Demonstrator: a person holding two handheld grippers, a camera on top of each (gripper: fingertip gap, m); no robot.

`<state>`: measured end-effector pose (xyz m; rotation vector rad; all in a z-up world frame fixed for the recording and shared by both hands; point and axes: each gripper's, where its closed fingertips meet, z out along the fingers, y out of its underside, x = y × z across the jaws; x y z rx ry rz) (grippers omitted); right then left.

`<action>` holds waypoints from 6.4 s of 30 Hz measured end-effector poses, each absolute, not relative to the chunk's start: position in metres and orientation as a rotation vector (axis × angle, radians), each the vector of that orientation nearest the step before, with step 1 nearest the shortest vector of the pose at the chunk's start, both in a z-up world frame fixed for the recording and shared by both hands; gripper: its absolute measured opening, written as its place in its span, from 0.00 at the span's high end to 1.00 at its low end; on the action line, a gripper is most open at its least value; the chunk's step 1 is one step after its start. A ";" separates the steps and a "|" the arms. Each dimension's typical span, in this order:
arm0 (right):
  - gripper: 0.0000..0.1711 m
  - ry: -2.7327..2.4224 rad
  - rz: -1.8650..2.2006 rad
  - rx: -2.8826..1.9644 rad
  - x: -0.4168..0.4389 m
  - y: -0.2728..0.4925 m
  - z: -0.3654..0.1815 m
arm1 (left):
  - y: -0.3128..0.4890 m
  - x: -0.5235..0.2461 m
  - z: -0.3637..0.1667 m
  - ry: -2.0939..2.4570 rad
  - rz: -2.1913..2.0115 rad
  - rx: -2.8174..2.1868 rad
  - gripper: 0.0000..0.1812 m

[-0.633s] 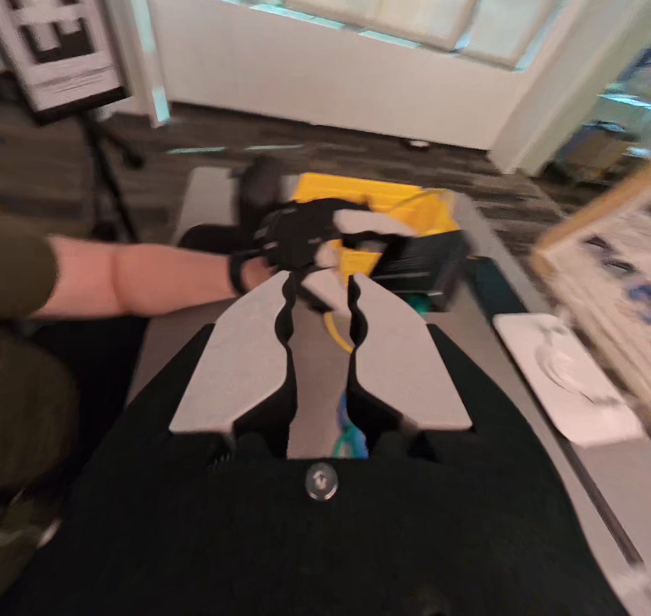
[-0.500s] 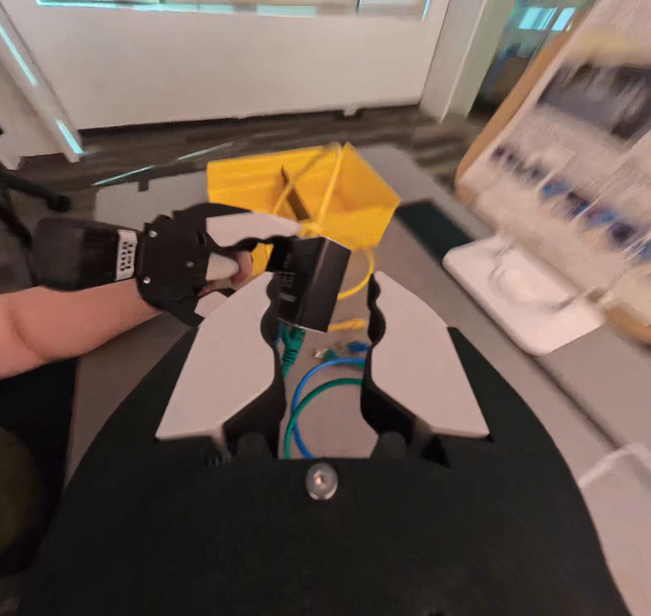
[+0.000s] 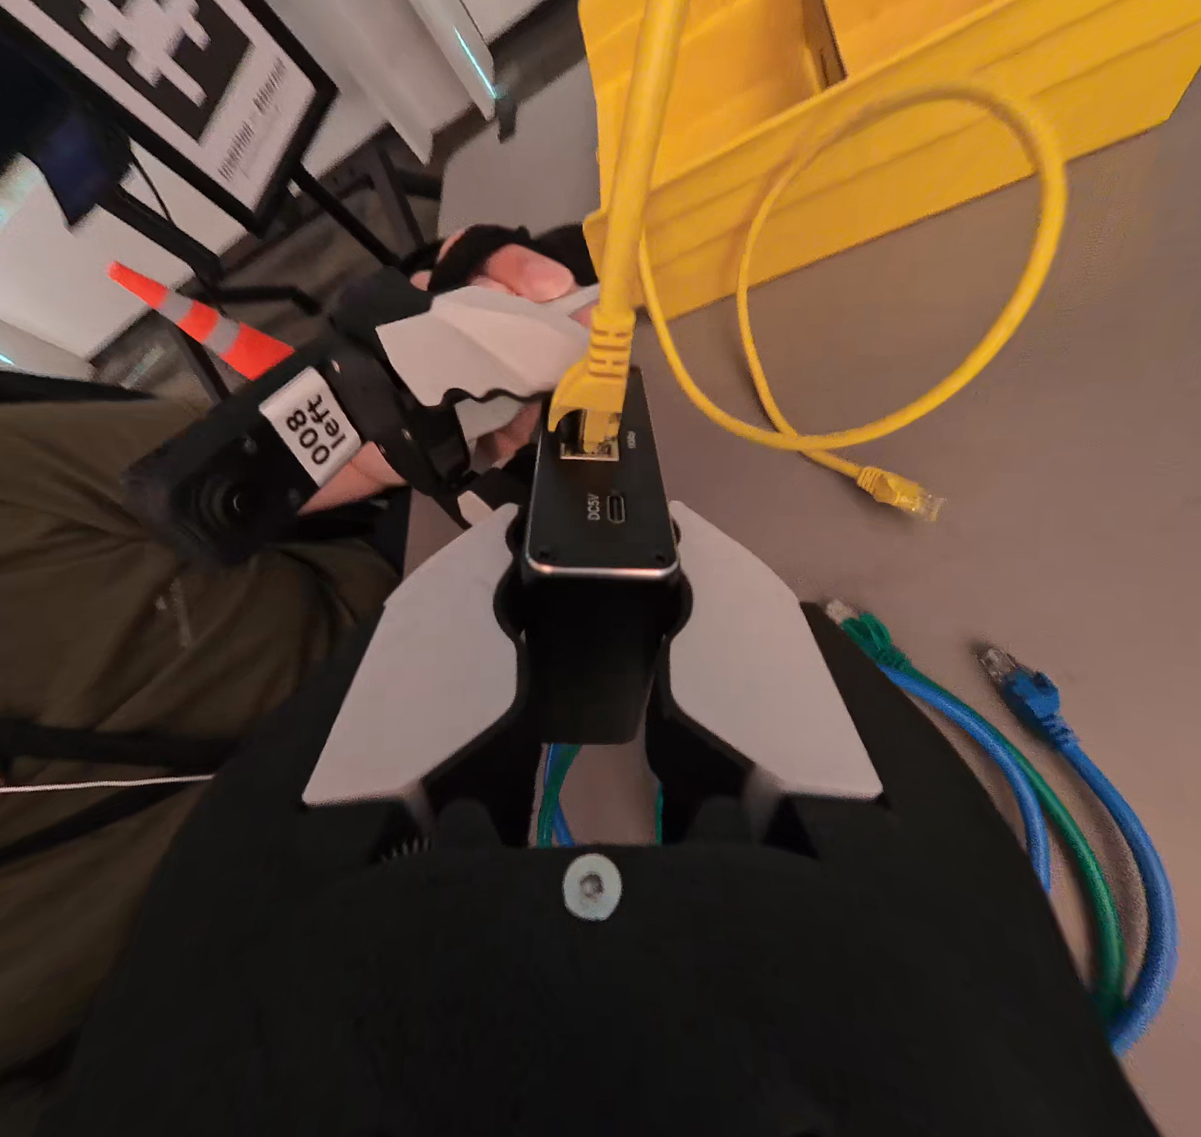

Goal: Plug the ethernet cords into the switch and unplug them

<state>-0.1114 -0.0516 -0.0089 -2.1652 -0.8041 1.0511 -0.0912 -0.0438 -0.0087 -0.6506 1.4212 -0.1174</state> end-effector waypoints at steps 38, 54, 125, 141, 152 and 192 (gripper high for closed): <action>0.78 -0.601 0.356 -1.237 -0.025 -0.062 0.191 | -0.069 -0.038 -0.080 1.428 -0.853 -1.064 1.00; 0.78 -0.556 -0.164 -1.291 0.023 -0.010 0.386 | -0.075 -0.041 -0.083 1.462 -0.786 -1.004 1.00; 0.78 -0.349 0.183 -1.783 0.235 -0.068 0.100 | -0.084 -0.036 -0.095 1.551 -0.707 -0.953 1.00; 0.78 -0.513 0.203 -1.826 0.200 -0.066 0.104 | -0.085 -0.035 -0.097 1.564 -0.690 -0.940 1.00; 0.78 -0.737 -0.238 -1.476 0.179 -0.017 0.259 | -0.088 -0.035 -0.099 1.579 -0.665 -0.912 1.00; 0.78 -0.297 -0.116 -1.699 0.279 -0.075 0.045 | -0.091 -0.033 -0.106 1.622 -0.613 -0.889 1.00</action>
